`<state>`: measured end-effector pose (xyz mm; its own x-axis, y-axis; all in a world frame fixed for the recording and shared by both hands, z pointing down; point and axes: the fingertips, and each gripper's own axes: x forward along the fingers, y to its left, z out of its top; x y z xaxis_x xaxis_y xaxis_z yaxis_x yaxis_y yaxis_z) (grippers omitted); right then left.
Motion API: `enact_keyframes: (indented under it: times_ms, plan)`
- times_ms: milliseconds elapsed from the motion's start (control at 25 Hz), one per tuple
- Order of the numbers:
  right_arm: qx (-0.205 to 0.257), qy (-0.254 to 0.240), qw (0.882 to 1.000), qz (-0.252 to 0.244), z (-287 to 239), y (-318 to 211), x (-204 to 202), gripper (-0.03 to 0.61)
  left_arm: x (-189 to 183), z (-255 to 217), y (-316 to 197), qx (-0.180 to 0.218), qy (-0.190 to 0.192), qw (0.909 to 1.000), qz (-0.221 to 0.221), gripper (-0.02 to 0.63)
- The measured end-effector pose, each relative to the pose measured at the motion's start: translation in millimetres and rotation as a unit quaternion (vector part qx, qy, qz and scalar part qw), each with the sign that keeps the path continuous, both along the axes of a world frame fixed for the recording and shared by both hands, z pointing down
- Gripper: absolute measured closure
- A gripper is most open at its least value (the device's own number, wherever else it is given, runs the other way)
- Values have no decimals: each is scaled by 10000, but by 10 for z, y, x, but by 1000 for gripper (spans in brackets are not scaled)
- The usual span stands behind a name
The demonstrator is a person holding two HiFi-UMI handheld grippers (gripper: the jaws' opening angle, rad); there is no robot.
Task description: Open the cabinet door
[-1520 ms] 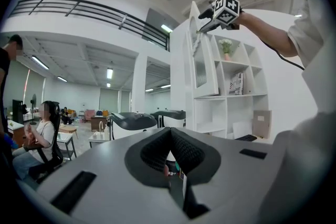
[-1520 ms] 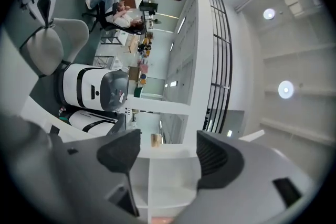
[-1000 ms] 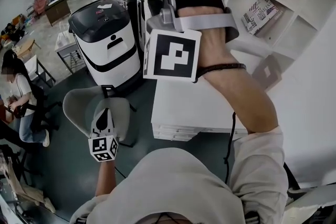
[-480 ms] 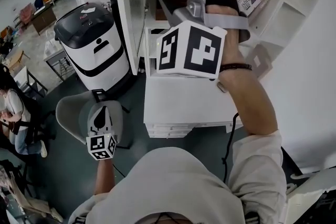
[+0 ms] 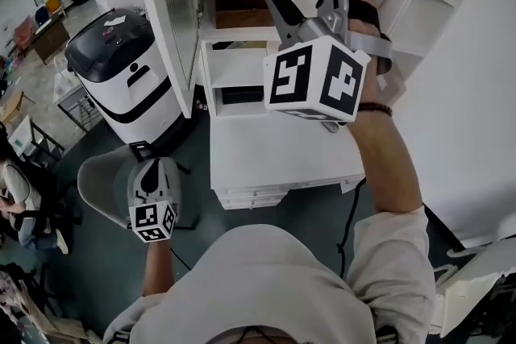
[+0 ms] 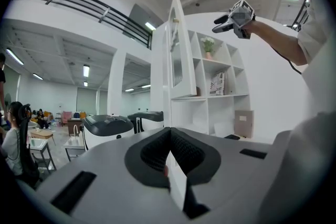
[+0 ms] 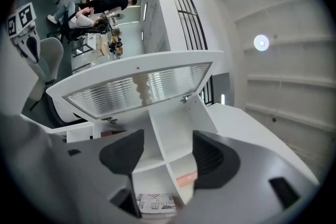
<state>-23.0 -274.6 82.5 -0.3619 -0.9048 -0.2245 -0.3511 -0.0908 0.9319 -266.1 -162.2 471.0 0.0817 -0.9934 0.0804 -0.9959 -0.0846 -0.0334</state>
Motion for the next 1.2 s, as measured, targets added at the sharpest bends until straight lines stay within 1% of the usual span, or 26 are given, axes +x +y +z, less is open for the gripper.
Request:
enact_keyframes:
  times_ms: [320,440,600,760,800,840,960,1080,1160,1200]
  plan:
    - [-211,-374,9987,270,99,-121,522,287,265,4,-206,-11,-13,9997,259,615]
    - [-336,-630,9971,269,154,-135,698,302,367,-8,-259,1,-18,9994,348,615]
    - [-567,-952,9935,246,311,-169,890,305,461,-27,-298,17,-23,9992,407,615]
    - [-816,-1328,9876,211,472,-231,1059,308,503,-32,-315,-2,-36,9991,422,615]
    - [-874,-1411,9859,192,515,-246,1088,314,505,-28,-319,-7,-40,9991,417,615]
    - [-930,-1492,9843,165,562,-258,1112,336,506,-23,-321,-12,-42,9992,410,615]
    - [-1059,-1733,9791,107,710,-277,1183,345,512,-20,-320,-15,-33,9992,393,615]
    - [-1188,-2004,9725,64,861,-295,1251,345,504,-17,-327,-19,-48,9993,373,615]
    - [-1287,-2185,9673,13,967,-302,1286,371,501,-19,-333,-25,-62,9993,361,615]
    - [-1328,-2263,9650,-3,1020,-307,1302,371,501,-25,-340,-25,-68,9993,358,615]
